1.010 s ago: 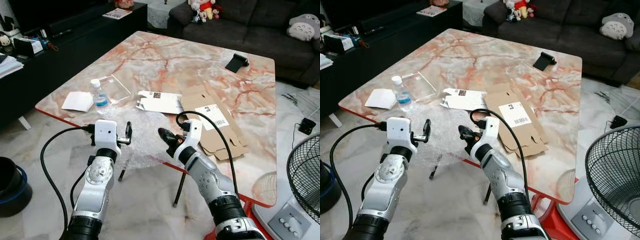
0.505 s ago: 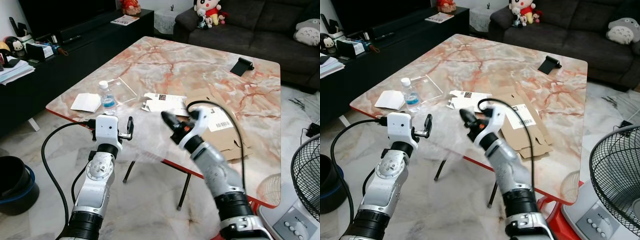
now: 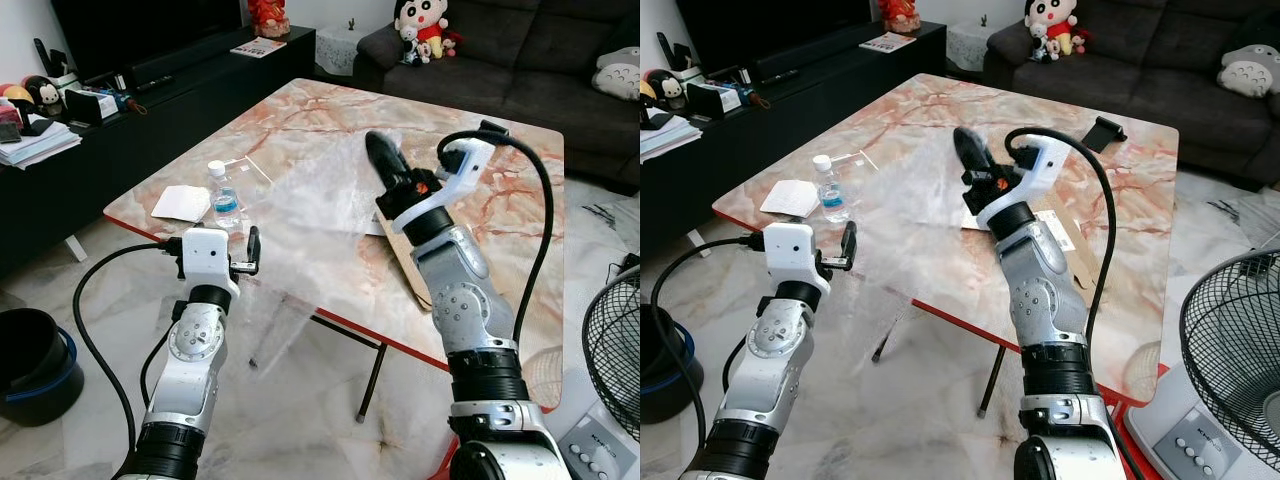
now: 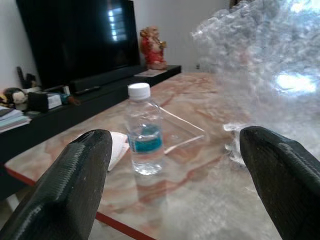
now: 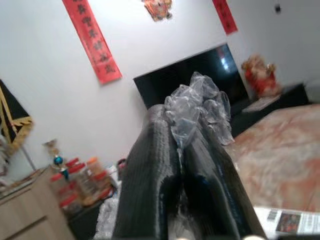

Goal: Picking trash to rubbish bin

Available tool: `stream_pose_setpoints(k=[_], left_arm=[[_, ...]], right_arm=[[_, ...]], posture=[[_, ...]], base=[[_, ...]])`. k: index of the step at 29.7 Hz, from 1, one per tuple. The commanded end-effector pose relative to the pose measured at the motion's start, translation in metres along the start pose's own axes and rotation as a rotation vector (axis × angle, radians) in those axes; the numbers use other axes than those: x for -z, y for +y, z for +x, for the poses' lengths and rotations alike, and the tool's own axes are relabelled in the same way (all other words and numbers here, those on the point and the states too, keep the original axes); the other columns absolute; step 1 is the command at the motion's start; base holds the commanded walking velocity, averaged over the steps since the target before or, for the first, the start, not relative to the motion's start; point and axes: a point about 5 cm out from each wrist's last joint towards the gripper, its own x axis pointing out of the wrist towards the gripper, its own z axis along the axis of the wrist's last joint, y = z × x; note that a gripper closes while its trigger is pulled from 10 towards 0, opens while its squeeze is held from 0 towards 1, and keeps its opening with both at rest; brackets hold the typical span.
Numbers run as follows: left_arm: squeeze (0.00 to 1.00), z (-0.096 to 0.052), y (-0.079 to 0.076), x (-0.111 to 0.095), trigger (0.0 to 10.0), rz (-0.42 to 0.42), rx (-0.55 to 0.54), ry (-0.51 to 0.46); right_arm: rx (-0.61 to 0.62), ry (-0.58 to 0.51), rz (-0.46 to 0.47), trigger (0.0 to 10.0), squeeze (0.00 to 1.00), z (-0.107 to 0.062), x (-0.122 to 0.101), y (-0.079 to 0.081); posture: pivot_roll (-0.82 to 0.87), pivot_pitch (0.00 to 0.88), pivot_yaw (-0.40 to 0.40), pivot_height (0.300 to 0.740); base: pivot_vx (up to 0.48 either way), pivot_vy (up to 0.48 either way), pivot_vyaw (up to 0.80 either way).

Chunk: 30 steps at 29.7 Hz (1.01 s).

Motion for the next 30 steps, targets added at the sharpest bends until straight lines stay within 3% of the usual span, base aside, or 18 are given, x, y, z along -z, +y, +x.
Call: stream_pose_setpoints(k=[1,4,9,14,18,30], left_arm=[[0.00,0.003,-0.001,-0.005,10.0,0.010,-0.008,-0.024],[0.00,0.002,-0.001,-0.005,10.0,0.013,-0.013,-0.025],[0.00,0.003,0.001,-0.006,10.0,0.016,-0.022,-0.032],[0.00,0.002,0.001,-0.005,10.0,0.019,-0.024,-0.031],[0.00,0.001,-0.002,-0.006,10.0,0.049,-0.013,-0.039],[0.00,-0.001,0.007,-0.008,10.0,0.112,-0.060,-0.056]], right_arm=[[-0.008,0.022,-0.004,10.0,0.00,-0.002,0.011,0.008],[0.008,0.043,0.022,10.0,0.00,-0.006,0.023,0.011],[0.052,-0.039,0.016,10.0,0.00,-0.001,0.009,0.007],[0.055,-0.049,-0.019,10.0,0.00,-0.001,0.007,0.006],[0.166,0.016,-0.132,10.0,0.00,-0.013,0.024,-0.013],[0.176,0.094,-0.271,10.0,0.00,-0.032,0.055,-0.016]], posture=[[0.04,0.012,-0.017,0.740],[0.05,0.015,-0.018,0.740],[0.05,0.019,-0.018,0.740],[0.05,0.019,-0.018,0.740],[0.04,0.028,-0.019,0.740],[0.05,0.039,-0.017,0.740]], base=[[0.000,0.000,0.00],[0.000,0.000,0.00],[0.000,0.000,0.00],[0.000,0.000,0.00],[0.000,0.000,0.00],[0.000,0.000,0.00]])
